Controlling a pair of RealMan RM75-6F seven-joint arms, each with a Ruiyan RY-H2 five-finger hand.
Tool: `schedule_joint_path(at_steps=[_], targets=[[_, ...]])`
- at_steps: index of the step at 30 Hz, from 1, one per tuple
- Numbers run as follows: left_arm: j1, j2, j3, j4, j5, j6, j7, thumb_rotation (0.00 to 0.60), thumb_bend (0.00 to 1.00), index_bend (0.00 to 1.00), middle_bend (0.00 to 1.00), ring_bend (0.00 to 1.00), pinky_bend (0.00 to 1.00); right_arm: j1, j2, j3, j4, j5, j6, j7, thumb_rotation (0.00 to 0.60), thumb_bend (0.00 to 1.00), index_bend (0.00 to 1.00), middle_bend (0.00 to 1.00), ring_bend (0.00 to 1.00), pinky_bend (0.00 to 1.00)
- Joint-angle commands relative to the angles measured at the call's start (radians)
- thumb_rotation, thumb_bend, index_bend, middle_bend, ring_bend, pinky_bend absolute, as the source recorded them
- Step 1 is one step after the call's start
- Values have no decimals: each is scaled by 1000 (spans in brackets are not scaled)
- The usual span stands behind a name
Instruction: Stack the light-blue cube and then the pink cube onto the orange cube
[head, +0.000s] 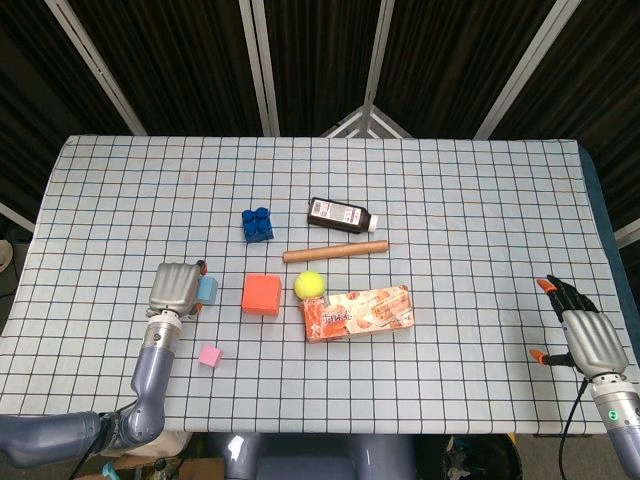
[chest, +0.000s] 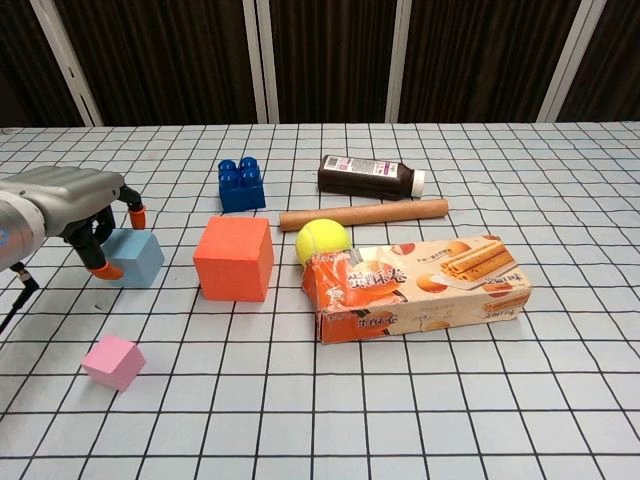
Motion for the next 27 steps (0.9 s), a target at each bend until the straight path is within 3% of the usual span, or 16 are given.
schedule_joint_path(at_steps=[1,20,27], targets=[[-1,1,-1,0,0,2,-6,600,254,368,798,774,850,1,-1,0,-2,-1,-1,-2,600,129,0,15,60,157],[-16,12,9,-12,-21,9,-17,600,336,421,810,785,853,6,3,0,-13,20,-24,-17,600,128,0,15,60,158],[-18,49,-6,-82,-19,39,-18,600,342,422,809,786,854,4,5,0,-12,15,-17,-10,600,128,0,15,60,158]])
